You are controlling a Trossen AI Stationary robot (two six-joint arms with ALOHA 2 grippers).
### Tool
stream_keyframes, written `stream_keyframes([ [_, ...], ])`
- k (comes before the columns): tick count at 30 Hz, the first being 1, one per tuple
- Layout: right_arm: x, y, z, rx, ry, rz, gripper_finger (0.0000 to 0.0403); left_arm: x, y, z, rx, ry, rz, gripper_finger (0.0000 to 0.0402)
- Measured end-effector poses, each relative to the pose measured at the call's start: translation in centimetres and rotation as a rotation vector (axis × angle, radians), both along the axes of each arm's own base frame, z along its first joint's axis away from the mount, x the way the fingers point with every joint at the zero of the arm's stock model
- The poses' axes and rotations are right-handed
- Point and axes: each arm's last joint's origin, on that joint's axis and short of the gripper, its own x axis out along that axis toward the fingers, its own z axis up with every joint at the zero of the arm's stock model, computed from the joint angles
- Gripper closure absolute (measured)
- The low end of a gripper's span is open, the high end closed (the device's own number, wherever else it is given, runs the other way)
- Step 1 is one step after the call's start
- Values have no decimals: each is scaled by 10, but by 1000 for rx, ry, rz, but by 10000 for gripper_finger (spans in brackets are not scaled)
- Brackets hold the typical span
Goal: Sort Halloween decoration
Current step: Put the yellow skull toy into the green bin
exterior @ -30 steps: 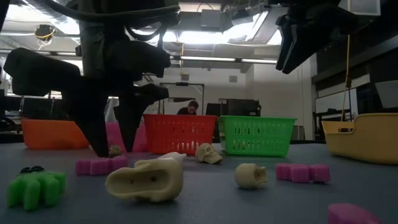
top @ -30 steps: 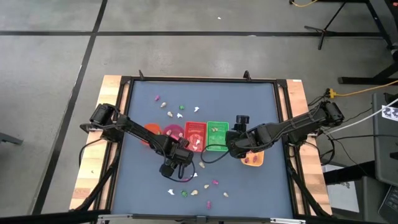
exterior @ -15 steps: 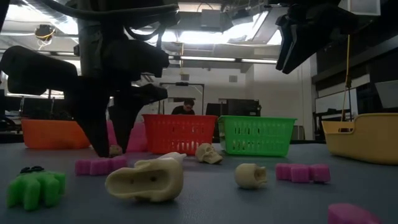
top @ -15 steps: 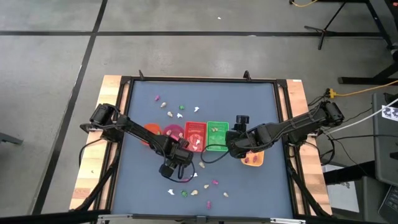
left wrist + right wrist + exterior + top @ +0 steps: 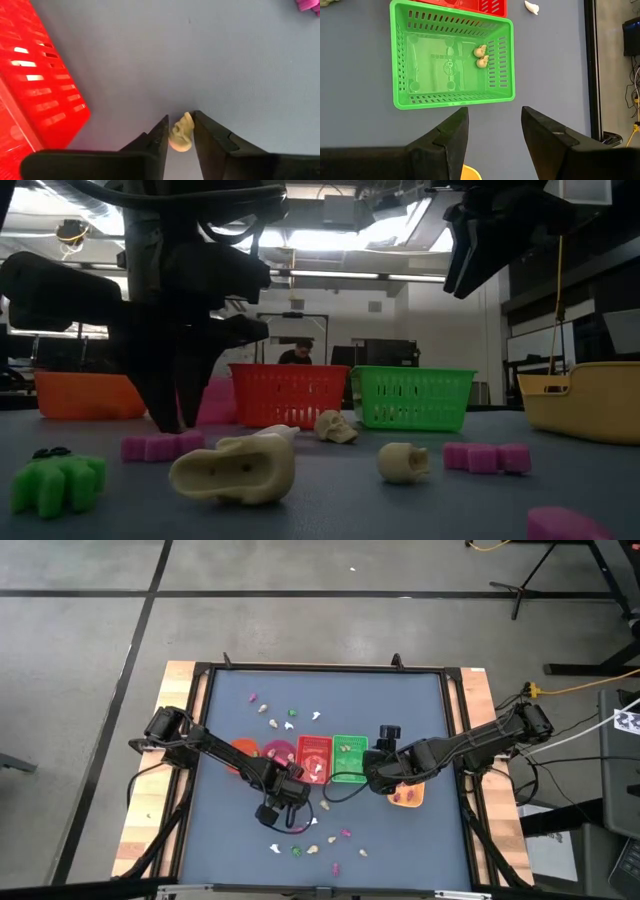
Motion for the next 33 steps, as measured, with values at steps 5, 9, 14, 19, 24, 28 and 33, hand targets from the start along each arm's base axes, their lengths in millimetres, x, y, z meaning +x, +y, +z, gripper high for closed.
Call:
stream_keyframes([
  [5, 0, 0, 0, 0, 0, 0, 221, 0, 0, 0, 1, 0, 0, 344],
  [9, 0, 0, 0, 0, 0, 0, 221, 0, 0, 0, 2, 0, 1, 354],
  [14, 0, 0, 0, 0, 0, 0, 221, 0, 0, 0, 5, -2, 2, 364],
  [19, 0, 0, 0, 0, 0, 0, 221, 0, 0, 0, 6, -2, 2, 370],
  [24, 0, 0, 0, 0, 0, 0, 221, 0, 0, 0, 6, -2, 2, 371],
  [28, 0, 0, 0, 0, 0, 0, 221, 0, 0, 0, -4, 1, 0, 372],
  [33, 0, 0, 0, 0, -1, 0, 221, -2, -3, 6, -10, -10, -11, 372],
])
